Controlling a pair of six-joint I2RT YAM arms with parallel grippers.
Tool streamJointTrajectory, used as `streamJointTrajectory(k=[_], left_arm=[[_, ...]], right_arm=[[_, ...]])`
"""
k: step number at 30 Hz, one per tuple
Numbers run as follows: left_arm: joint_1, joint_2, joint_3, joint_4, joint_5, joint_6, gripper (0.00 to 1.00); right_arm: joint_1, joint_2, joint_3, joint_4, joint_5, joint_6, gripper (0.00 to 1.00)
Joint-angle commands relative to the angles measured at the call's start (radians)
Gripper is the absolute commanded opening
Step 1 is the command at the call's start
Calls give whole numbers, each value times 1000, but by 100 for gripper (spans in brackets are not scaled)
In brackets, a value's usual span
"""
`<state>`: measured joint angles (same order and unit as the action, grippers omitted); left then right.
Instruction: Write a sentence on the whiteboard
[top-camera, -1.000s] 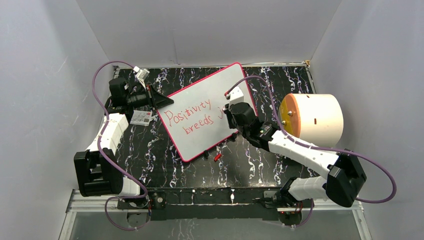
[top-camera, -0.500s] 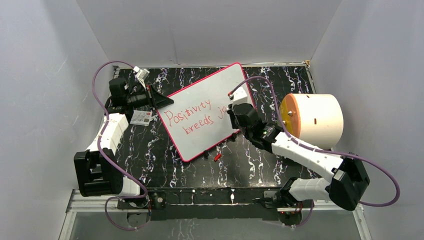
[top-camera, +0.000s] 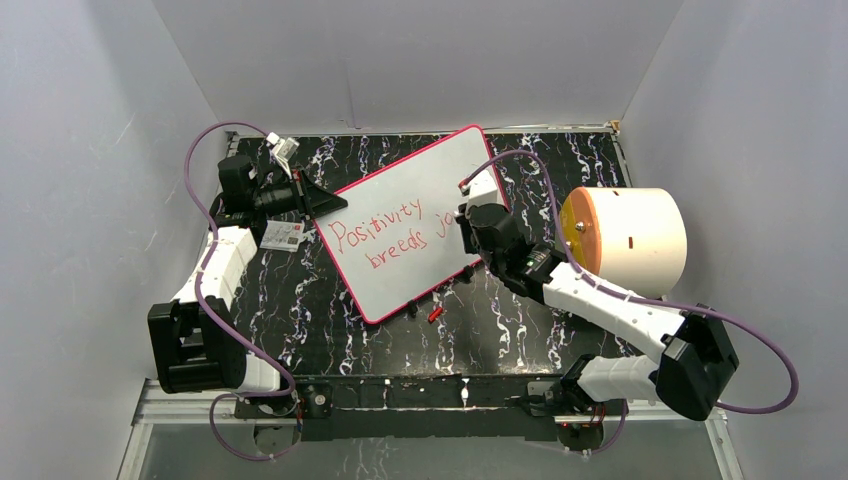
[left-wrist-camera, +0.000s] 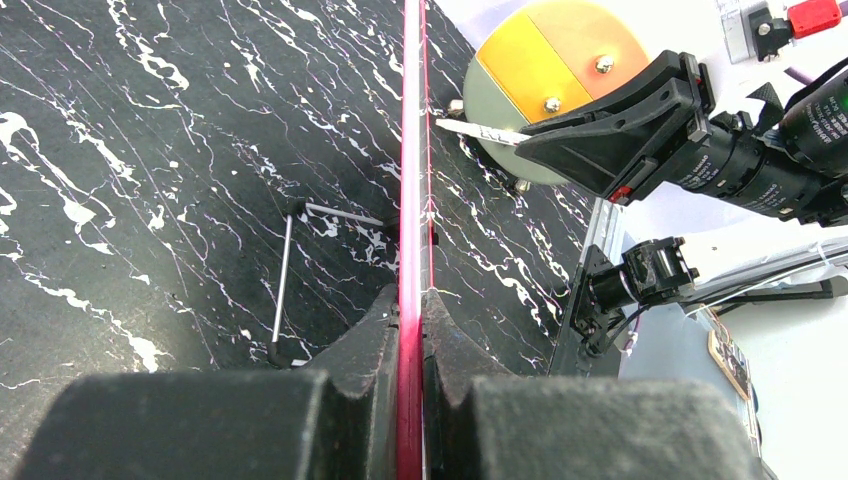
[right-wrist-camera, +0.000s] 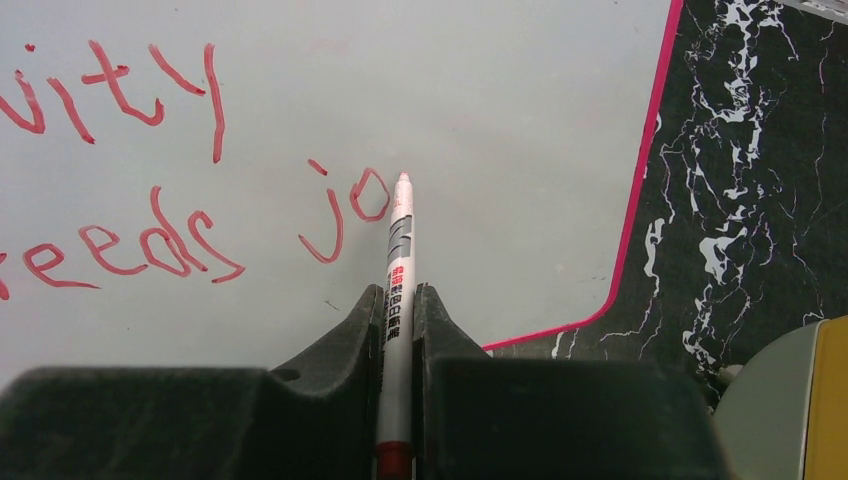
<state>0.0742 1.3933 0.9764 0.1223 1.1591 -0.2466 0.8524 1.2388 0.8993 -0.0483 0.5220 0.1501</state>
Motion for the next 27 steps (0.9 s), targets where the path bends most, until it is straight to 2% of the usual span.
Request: streamJointTrajectory(k=[1,21,27], left_arm=[[-20,46,-27,-81,-129,92,0],[-19,47,-27,-80,-127,91,0],[-20,47,-27,-80,-128,92,0]], right_arm=[[-8,3,10,81,6,-18,0],[-19,37,1,91,-12,-13,0],[-21,32,-4,50,-9,2,0]])
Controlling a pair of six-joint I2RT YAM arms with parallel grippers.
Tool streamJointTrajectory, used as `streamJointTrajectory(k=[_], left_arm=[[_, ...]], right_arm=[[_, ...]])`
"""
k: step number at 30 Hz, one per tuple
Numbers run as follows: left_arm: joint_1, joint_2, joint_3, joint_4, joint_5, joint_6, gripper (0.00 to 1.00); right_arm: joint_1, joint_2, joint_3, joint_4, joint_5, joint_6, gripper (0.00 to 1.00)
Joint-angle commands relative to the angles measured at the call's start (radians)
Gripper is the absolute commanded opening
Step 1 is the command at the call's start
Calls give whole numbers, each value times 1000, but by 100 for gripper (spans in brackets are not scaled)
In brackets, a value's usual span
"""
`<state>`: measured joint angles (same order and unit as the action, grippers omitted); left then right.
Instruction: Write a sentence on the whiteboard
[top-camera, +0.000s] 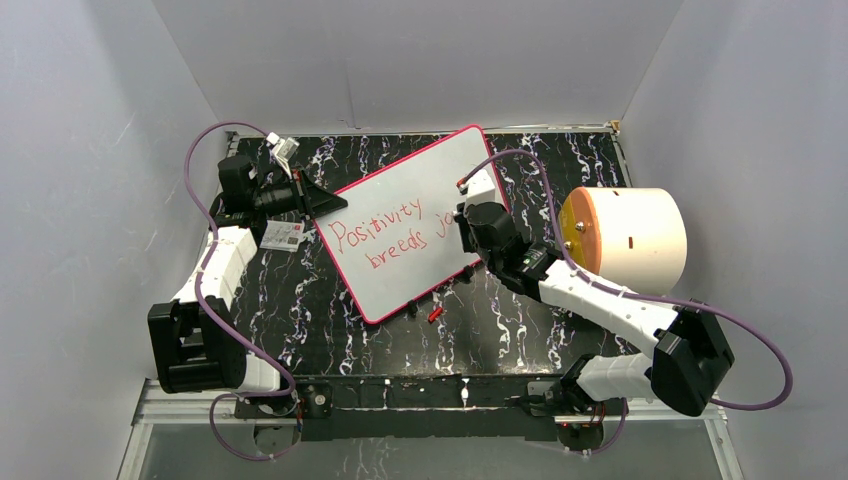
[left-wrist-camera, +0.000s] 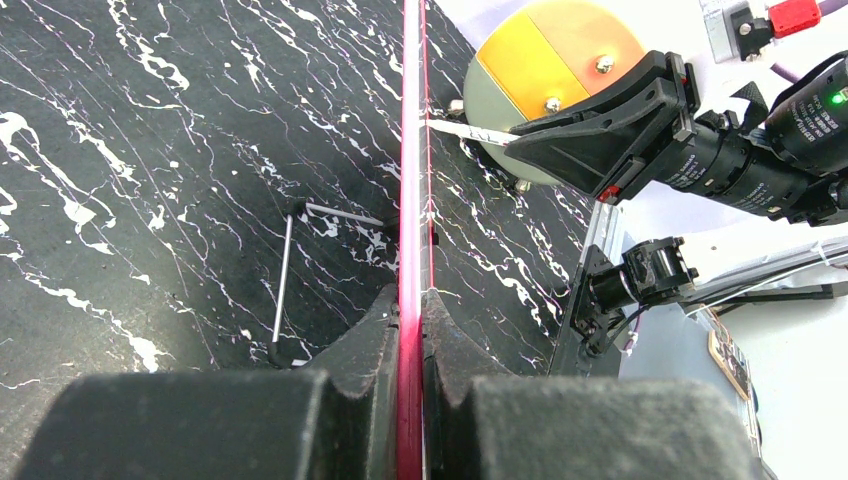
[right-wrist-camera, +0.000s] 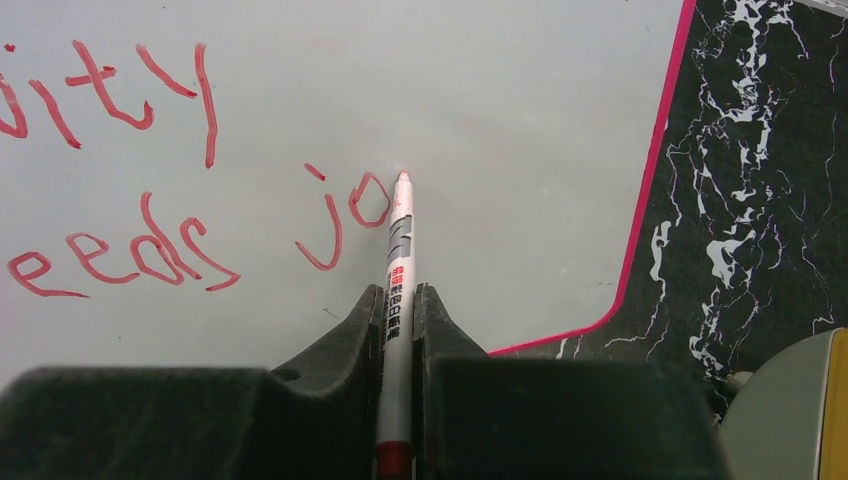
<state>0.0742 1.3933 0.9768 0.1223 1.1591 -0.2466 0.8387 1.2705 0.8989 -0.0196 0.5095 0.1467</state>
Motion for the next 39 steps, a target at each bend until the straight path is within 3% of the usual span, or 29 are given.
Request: streamJointTrajectory(k=[1,13,39], left_arm=[[-19,47,-28,-80,-127,91,0],[-19,46,-27,-80,-129,92,0],[-18,50,-26,-81,-127,92,0]], right_arm=[[-7,-5,-9,7,4,10,0],[-7,-31,-36,-36,27,26,0],[-34,-28,6,76,38,-21,0]])
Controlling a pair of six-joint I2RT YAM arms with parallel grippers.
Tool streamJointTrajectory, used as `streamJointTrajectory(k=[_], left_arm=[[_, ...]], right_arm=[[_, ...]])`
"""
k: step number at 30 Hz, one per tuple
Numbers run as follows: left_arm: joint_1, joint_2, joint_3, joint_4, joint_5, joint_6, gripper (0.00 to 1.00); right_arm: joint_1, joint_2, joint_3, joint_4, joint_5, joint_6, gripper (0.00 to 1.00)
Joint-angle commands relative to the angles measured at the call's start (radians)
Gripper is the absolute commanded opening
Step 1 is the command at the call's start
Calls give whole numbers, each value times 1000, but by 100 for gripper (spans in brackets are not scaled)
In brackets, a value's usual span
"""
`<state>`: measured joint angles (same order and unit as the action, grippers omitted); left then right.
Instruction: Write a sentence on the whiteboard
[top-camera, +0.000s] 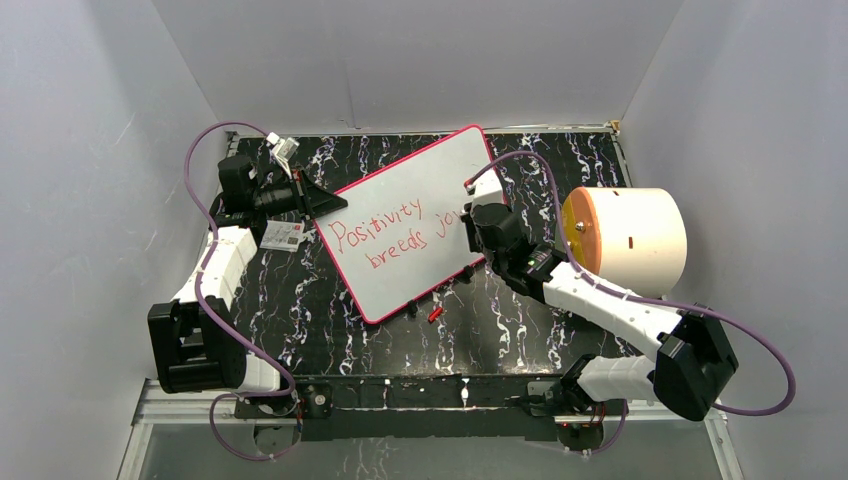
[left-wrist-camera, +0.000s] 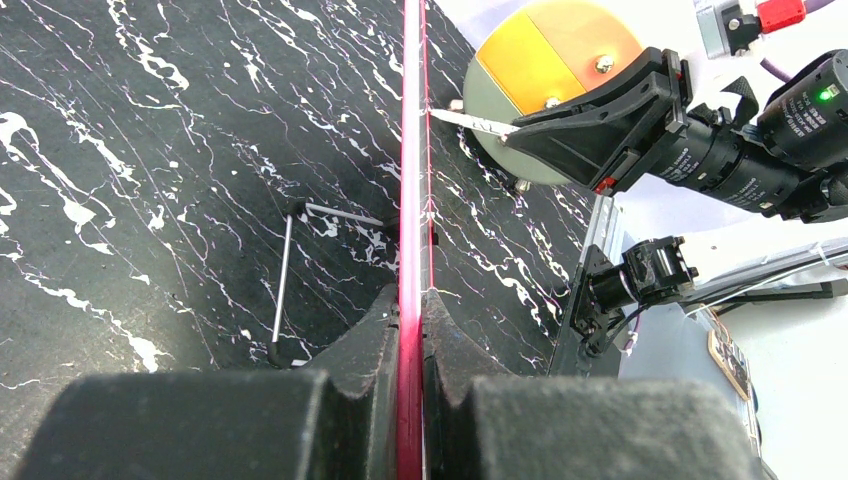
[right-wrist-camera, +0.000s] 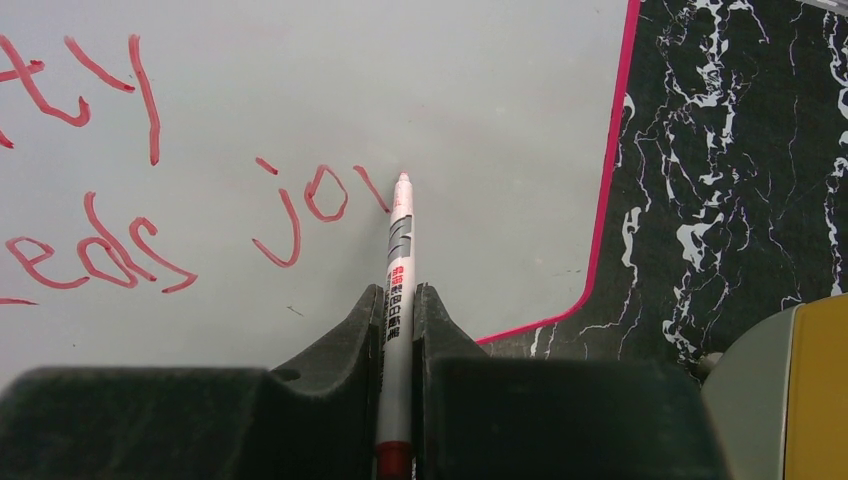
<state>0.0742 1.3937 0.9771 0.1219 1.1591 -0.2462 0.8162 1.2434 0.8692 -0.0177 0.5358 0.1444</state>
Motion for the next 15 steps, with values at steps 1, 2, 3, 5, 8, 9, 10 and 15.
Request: streamJointTrajectory(k=[1,2,3,5,8,9,10,15], left_arm=[[-19,50,-27,-80,-127,90,0],[-20,50,-26,-79,-126,91,0],[-19,50,-26,-80,-125,91,0],[-19,48,-28,-80,-127,91,0],[-19,51,-27,-80,-123,91,0],[-20,51,-28,-80,-122,91,0],[-19,51,-27,-80,-124,91,0],[-20,50,-26,-80,-124,91,0]], right_arm=[[-12,1,36,78,11,-19,0],[-12,2,34,83,10,-21,0],[-14,5,32,89,8,-23,0],[-14,7,32,90,3,-25,0],[-16,5,25,98,-3,-26,0],[-16,3,24,100,-6,-26,0],[-17,2,24,100,-9,-26,0],[-15,7,25,80,-21,-20,0]])
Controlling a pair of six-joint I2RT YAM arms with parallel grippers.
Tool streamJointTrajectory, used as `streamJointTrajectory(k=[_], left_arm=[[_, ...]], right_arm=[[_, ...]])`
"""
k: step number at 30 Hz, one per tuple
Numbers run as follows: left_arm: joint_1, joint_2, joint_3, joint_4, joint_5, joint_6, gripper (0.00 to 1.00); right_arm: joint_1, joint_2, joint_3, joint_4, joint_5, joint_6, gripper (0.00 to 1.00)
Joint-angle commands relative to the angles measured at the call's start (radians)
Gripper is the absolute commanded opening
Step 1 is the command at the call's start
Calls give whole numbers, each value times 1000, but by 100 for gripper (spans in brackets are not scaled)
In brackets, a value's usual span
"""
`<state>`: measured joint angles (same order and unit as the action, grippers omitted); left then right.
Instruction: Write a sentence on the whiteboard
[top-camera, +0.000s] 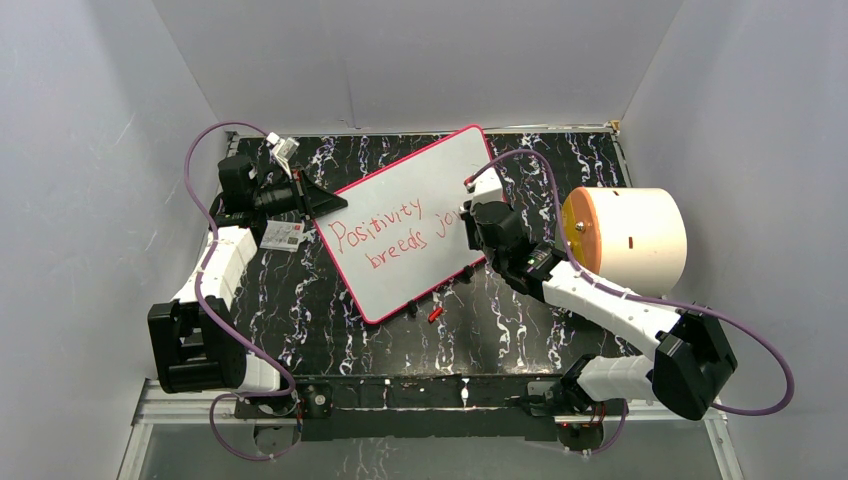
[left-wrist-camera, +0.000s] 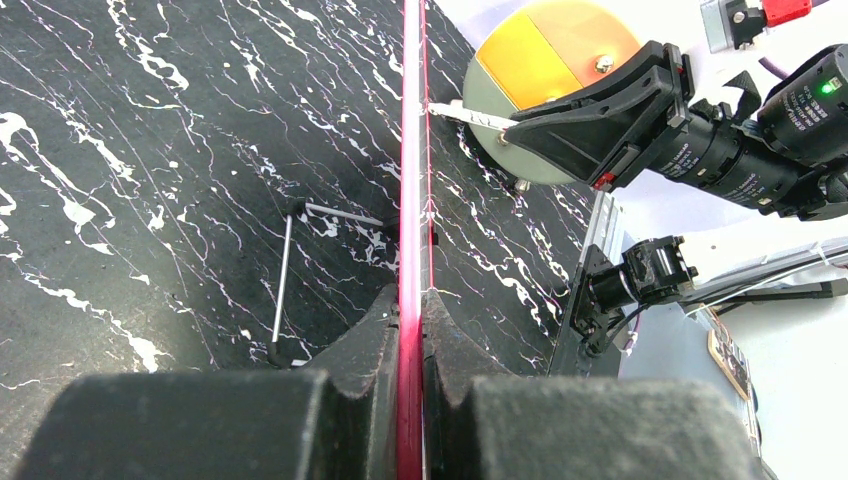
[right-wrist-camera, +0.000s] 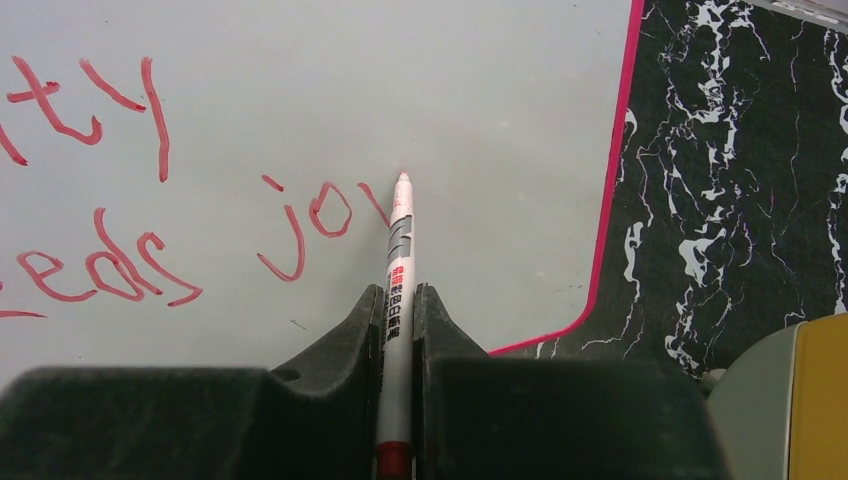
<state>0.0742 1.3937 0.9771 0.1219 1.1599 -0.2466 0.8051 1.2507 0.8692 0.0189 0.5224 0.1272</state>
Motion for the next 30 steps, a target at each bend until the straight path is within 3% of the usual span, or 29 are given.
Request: streamJointTrajectory(k=[1,30], left_arm=[[-19,50,-27,-80,-124,92,0],[-19,48,-27,-80,-128,90,0]], right_arm=[[-5,2,24,35,-10,2,0],[26,-31,-6,-193,-166,91,0]])
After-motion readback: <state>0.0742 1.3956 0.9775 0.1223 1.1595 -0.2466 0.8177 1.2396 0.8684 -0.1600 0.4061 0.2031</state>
